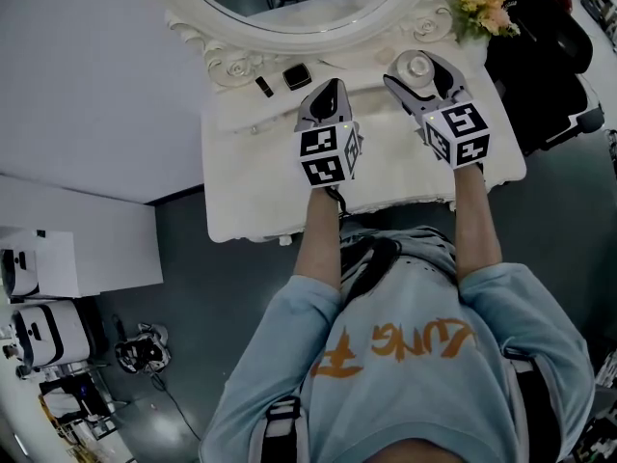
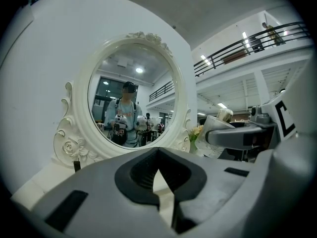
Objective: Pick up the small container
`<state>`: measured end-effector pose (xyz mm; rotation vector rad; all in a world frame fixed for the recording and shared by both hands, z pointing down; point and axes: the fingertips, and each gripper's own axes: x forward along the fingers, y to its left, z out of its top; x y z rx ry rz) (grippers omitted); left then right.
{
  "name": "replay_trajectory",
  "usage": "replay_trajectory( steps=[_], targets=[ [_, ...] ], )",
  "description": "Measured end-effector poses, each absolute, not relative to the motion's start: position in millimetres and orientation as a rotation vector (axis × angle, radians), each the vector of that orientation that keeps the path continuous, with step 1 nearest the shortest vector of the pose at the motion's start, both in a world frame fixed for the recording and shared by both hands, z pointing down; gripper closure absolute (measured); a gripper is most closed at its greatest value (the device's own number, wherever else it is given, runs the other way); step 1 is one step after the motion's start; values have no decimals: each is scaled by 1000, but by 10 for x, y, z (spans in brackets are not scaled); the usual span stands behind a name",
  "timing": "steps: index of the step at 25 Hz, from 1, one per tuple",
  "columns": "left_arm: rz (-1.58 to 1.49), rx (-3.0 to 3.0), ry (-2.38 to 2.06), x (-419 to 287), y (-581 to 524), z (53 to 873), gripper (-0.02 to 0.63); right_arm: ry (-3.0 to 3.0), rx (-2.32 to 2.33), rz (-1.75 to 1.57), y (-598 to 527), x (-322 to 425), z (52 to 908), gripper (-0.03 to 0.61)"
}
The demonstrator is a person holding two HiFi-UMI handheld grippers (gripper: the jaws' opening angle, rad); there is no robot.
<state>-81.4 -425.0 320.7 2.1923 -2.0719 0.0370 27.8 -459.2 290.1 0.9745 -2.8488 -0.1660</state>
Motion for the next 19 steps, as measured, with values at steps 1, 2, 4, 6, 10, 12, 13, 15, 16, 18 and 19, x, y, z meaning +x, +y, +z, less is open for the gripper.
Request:
replay_trajectory(
  steps=[1, 2, 4, 6, 10, 12, 13, 15, 16, 18, 19],
  targets=[
    [37, 2189, -2075, -830, -4258, 3204, 604, -2850, 971, -165, -4599, 263, 2902, 249],
    [36, 2185, -2079, -849, -4265, 3203, 604, -2852, 967, -164, -4608, 248, 2905, 249],
    [36, 2176, -2087, -882, -4276, 3205, 604, -2854, 961, -160, -4622, 225, 2911, 249],
    [38, 2170, -2090, -897, -4283, 3213, 604, -2859, 959, -151, -4636, 222, 2915, 249],
    [40, 2166, -2086, -900, -4288, 3241, 604, -2863, 959, -139, -4644, 223, 2924, 249],
    [40, 2165, -2085, -899, -4297, 3250, 604, -2863, 957, -139, -4648, 227, 2930, 249],
    [40, 2165, -2084, -897, -4303, 3253, 604, -2862, 958, -140, -4652, 233, 2933, 249],
    [40, 2165, -2083, -890, -4313, 3258, 604, -2861, 960, -138, -4663, 251, 2943, 249],
    [41, 2166, -2083, -886, -4317, 3263, 604, -2861, 960, -135, -4668, 261, 2948, 249],
    [42, 2166, -2084, -876, -4323, 3274, 604, -2862, 963, -129, -4680, 283, 2963, 249],
    [42, 2166, -2084, -870, -4324, 3280, 604, -2862, 964, -125, -4685, 295, 2971, 249]
  ],
)
